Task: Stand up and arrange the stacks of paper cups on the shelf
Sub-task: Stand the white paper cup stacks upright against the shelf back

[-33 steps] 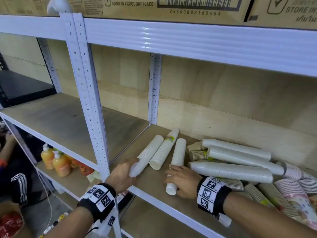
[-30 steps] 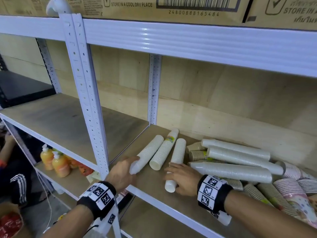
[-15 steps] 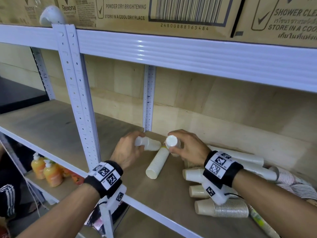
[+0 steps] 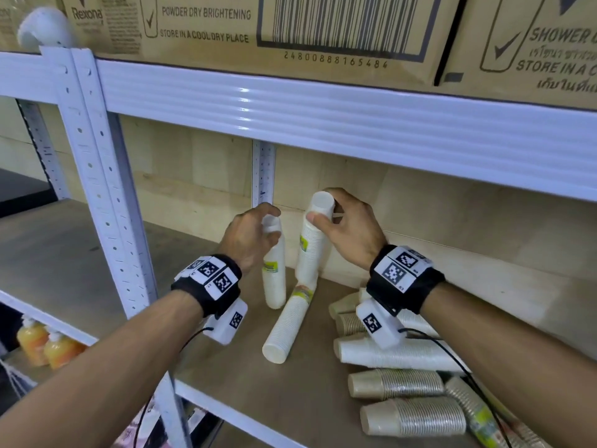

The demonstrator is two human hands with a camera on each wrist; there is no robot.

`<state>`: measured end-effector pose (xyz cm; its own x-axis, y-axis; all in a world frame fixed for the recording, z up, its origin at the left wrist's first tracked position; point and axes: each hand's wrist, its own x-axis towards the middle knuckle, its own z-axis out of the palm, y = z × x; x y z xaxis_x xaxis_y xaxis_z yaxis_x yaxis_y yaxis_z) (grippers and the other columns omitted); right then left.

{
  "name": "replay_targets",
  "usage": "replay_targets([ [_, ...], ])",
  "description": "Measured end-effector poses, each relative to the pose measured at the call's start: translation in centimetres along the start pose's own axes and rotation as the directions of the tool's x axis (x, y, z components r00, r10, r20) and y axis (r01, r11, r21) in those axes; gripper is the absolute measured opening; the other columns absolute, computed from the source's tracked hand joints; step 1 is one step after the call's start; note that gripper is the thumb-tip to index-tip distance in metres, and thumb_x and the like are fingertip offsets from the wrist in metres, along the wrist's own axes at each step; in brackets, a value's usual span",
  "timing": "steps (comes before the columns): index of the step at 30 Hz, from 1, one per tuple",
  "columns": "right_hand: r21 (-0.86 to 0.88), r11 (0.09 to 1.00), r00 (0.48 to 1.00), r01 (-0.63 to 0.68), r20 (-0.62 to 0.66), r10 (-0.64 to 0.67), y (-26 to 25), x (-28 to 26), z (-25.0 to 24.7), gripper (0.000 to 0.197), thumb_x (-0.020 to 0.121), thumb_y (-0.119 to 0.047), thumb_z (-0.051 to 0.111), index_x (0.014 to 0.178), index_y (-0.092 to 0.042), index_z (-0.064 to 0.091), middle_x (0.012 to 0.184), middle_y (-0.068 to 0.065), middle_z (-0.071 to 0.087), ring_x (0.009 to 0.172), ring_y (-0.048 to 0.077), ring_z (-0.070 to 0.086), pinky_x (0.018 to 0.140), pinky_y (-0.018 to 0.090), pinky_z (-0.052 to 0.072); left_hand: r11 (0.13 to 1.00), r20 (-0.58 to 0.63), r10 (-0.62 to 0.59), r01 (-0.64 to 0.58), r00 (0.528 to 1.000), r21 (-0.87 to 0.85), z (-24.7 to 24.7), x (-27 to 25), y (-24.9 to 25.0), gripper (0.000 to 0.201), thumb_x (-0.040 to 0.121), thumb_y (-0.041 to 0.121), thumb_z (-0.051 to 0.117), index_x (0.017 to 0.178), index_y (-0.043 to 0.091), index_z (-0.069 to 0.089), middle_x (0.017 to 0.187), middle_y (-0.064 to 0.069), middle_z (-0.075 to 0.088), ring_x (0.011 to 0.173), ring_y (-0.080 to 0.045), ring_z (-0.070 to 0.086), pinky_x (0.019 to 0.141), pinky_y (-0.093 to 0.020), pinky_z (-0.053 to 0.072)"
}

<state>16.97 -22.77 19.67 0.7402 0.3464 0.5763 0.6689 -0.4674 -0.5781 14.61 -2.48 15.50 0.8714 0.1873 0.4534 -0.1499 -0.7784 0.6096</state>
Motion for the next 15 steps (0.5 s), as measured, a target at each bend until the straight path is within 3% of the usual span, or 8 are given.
replay_targets([
  [4, 0.017, 0.999, 0.999, -0.042, -0.010, 0.042, 0.2, 2.1, 1.5, 0.033, 0.089, -0.036, 0.066, 0.116, -0.019, 0.059, 0.104, -0.008, 0.066, 0.094, 0.010, 0.061, 0.082, 0.024, 0.050, 0.999, -0.004, -0.032, 0.032, 0.999, 0.009, -0.5, 2.2, -0.1, 0.035, 0.085, 0.021, 0.066, 0.118, 0.029, 0.059, 0.115, -0.002, 0.067, 0.095, -0.024, 0.063, 0.085, -0.034, 0.055],
  [9, 0.017, 0.996, 0.996, -0.082, 0.022, 0.082, 1.1, 4.4, 4.2, 0.035, 0.090, -0.035, 0.065, 0.118, -0.016, 0.059, 0.100, -0.009, 0.063, 0.086, 0.006, 0.057, 0.067, 0.009, 0.039, 0.998, -0.038, -0.046, 0.048, 0.998, 0.044, -0.9, 4.0, -0.6, 0.035, 0.087, 0.025, 0.065, 0.121, 0.028, 0.060, 0.122, 0.002, 0.065, 0.105, -0.023, 0.062, 0.090, -0.032, 0.052],
  [15, 0.023, 0.985, 0.981, -0.173, 0.094, 0.170, 2.5, 6.1, 7.1, 0.040, 0.088, -0.038, 0.066, 0.121, -0.016, 0.059, 0.104, -0.004, 0.066, 0.089, 0.011, 0.060, 0.070, 0.017, 0.041, 0.995, -0.047, -0.080, 0.082, 0.996, 0.048, -0.5, 5.3, -1.8, 0.036, 0.087, 0.030, 0.064, 0.123, 0.029, 0.060, 0.123, 0.004, 0.066, 0.108, -0.022, 0.062, 0.090, -0.031, 0.050],
])
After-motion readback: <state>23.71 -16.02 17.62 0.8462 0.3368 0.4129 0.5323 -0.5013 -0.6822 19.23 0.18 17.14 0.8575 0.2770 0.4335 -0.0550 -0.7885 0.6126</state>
